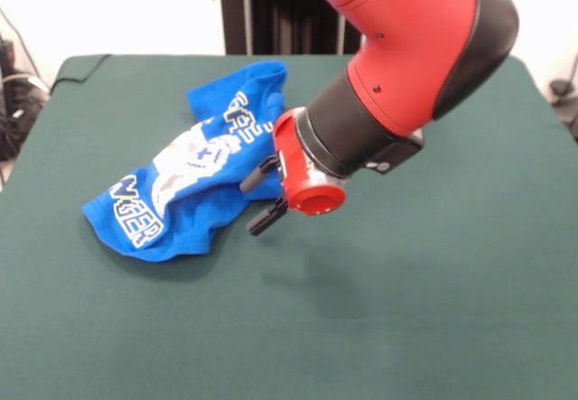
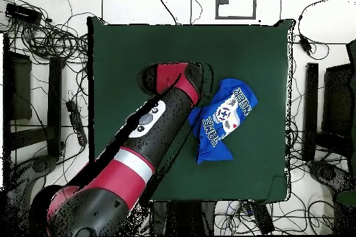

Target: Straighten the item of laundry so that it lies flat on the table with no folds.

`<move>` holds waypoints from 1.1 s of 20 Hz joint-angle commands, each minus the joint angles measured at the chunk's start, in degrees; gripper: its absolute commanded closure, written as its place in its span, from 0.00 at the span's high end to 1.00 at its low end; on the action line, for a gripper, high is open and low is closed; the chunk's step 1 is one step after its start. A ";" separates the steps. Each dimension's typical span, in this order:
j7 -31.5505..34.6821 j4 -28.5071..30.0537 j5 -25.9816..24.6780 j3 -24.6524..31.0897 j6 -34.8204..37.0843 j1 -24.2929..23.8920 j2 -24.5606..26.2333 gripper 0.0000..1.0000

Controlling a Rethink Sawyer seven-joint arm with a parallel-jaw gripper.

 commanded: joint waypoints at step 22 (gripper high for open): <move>-1.70 -2.93 -4.17 4.25 9.26 -1.15 -2.81 1.00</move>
